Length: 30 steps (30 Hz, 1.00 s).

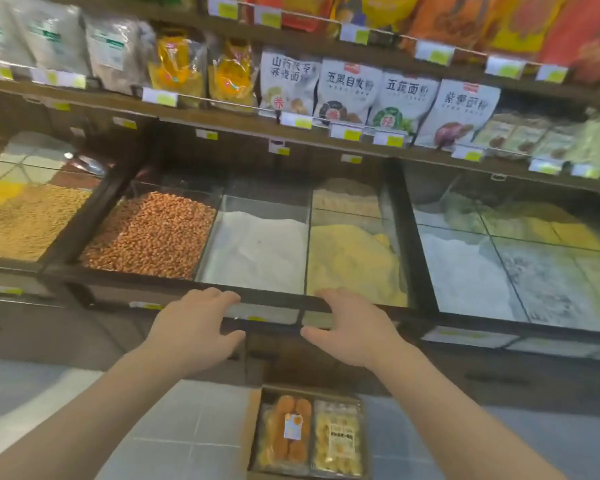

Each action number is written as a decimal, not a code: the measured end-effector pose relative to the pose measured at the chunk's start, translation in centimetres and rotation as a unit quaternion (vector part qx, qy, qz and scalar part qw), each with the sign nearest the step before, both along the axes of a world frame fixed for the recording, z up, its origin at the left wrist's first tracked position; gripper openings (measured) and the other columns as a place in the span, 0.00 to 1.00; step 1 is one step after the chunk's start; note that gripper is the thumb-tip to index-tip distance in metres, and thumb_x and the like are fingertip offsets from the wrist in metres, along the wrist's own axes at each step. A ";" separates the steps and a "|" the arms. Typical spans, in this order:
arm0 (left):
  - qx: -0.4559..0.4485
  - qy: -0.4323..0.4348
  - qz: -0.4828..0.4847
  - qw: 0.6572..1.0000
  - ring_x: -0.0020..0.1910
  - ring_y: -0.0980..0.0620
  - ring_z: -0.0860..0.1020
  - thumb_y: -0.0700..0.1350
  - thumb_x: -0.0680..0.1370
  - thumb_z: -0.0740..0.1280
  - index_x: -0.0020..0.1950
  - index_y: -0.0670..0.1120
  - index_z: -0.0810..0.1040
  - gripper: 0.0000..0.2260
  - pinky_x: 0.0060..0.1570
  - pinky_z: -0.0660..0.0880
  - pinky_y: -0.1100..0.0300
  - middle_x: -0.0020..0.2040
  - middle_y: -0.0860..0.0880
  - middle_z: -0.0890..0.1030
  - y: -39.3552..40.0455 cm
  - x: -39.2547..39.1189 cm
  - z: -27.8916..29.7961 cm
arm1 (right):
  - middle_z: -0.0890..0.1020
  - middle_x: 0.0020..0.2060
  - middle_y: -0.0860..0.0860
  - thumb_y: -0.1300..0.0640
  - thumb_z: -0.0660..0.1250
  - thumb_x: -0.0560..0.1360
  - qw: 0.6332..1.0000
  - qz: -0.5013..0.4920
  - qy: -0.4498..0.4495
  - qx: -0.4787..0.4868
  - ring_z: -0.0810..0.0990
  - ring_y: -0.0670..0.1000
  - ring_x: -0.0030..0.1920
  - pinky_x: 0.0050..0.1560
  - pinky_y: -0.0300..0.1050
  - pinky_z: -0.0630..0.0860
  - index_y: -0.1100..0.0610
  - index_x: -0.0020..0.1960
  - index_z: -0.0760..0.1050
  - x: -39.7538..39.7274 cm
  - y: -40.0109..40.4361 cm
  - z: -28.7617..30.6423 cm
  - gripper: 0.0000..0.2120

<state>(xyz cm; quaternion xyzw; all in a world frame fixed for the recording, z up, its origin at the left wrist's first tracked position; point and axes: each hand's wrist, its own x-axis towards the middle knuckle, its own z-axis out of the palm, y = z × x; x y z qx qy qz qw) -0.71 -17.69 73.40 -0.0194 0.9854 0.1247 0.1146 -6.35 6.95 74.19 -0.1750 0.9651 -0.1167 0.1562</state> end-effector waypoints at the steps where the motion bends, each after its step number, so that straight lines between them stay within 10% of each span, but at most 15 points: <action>1: -0.008 -0.005 -0.024 1.000 0.72 0.52 0.70 0.64 0.78 0.64 0.77 0.58 0.66 0.29 0.64 0.74 0.52 0.72 0.56 0.72 1.0 -0.9 -0.8 | 0.69 0.74 0.47 0.34 0.63 0.75 1.000 -0.015 -0.004 0.005 0.68 0.52 0.72 0.66 0.52 0.71 0.46 0.79 0.60 0.0 1.0 -0.9 0.36; 15: 0.012 -0.146 -0.048 0.988 0.71 0.50 0.72 0.64 0.78 0.62 0.75 0.61 0.66 0.26 0.64 0.74 0.52 0.74 0.57 0.71 15.6 -7.6 -22.0 | 0.73 0.70 0.49 0.35 0.65 0.73 0.975 -0.142 -0.171 0.020 0.71 0.54 0.69 0.65 0.51 0.73 0.45 0.76 0.65 -1.6 17.0 -23.7 0.34; 30: 0.071 -0.222 0.176 0.956 0.71 0.40 0.68 0.67 0.71 0.72 0.76 0.51 0.66 0.38 0.65 0.74 0.40 0.74 0.46 0.67 18.2 -3.2 -72.5 | 0.73 0.68 0.54 0.40 0.68 0.76 0.904 -0.324 -0.279 -0.013 0.76 0.59 0.64 0.60 0.56 0.78 0.50 0.78 0.60 1.5 22.5 -71.4 0.36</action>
